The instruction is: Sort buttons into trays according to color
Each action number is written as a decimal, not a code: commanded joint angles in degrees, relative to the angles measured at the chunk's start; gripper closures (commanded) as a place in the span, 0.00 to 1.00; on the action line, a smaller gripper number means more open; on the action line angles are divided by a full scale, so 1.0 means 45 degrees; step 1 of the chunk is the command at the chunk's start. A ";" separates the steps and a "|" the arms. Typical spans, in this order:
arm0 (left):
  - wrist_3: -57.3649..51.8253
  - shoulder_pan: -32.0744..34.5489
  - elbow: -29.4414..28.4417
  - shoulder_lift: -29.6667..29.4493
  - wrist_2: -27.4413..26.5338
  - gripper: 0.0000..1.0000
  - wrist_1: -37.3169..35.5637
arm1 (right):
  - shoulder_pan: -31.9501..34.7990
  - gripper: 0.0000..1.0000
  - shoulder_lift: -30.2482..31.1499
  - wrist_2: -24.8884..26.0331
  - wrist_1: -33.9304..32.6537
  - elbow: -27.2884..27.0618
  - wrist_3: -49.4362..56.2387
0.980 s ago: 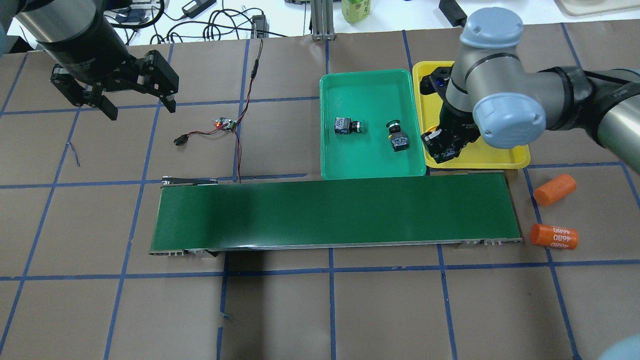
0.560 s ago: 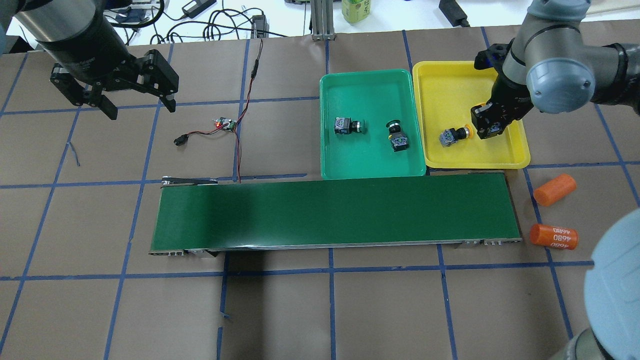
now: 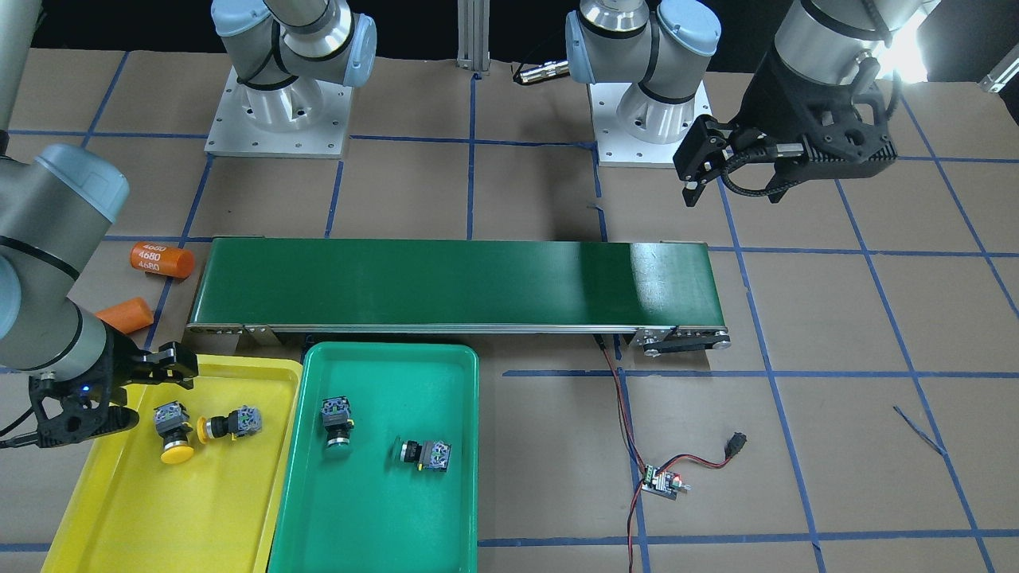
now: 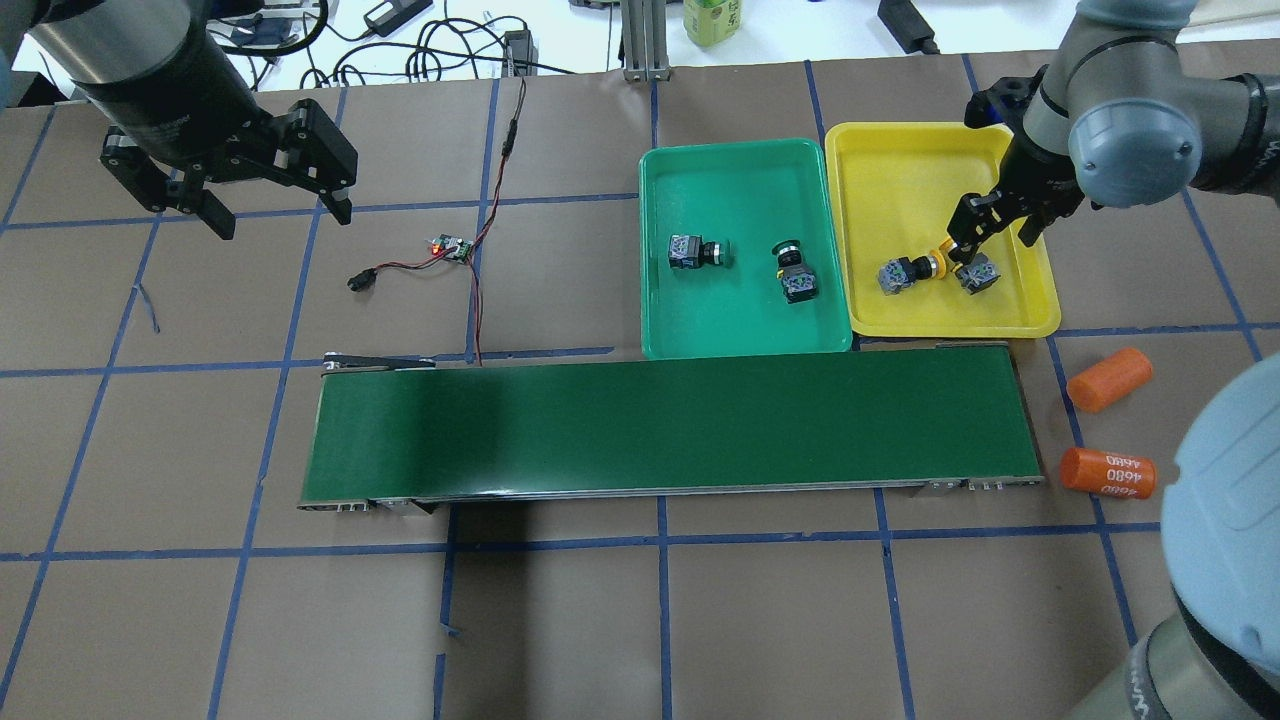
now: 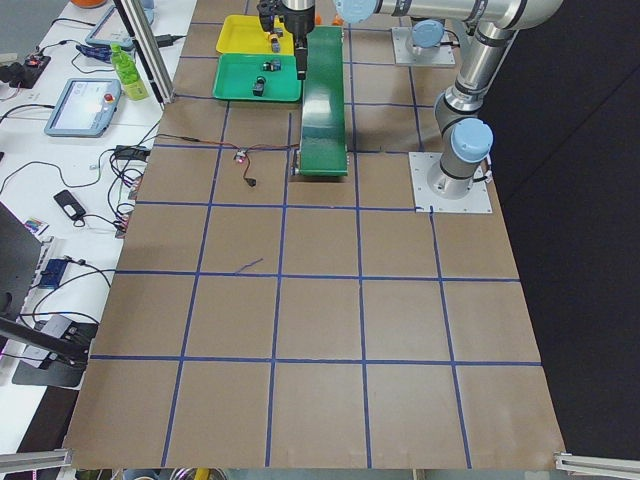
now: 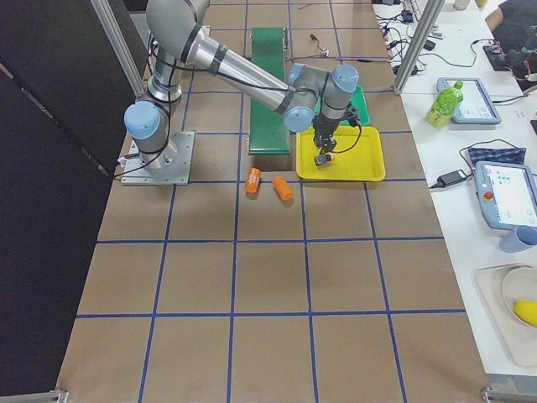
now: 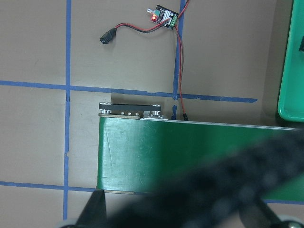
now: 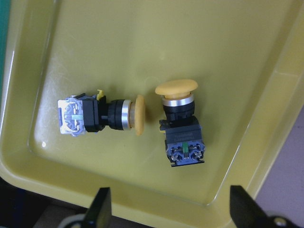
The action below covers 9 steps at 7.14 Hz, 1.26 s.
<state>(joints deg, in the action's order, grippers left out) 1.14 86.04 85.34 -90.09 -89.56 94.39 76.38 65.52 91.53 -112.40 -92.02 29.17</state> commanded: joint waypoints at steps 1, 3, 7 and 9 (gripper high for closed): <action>0.0000 0.0000 0.0000 0.0000 0.0000 0.00 0.0000 | 0.0252 0.00 0.0920 0.0128 0.0792 0.0039 -0.0152; 0.0000 0.0000 0.0000 0.0000 0.0000 0.00 0.0000 | 0.1050 0.00 0.2677 0.0167 0.2936 0.0078 -0.1783; 0.0000 0.0000 -0.0059 -0.0001 0.0019 0.00 0.0000 | 0.3860 0.00 0.6195 0.0325 0.6572 0.0078 -0.6822; 0.0000 -0.0019 -0.0059 -0.0001 0.0000 0.00 0.0000 | 0.4335 0.00 0.6708 0.0208 0.6717 0.0039 -0.7301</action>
<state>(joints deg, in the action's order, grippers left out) 1.14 86.03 85.08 -90.13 -89.49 94.39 94.40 94.13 92.89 -83.13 -91.75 -1.86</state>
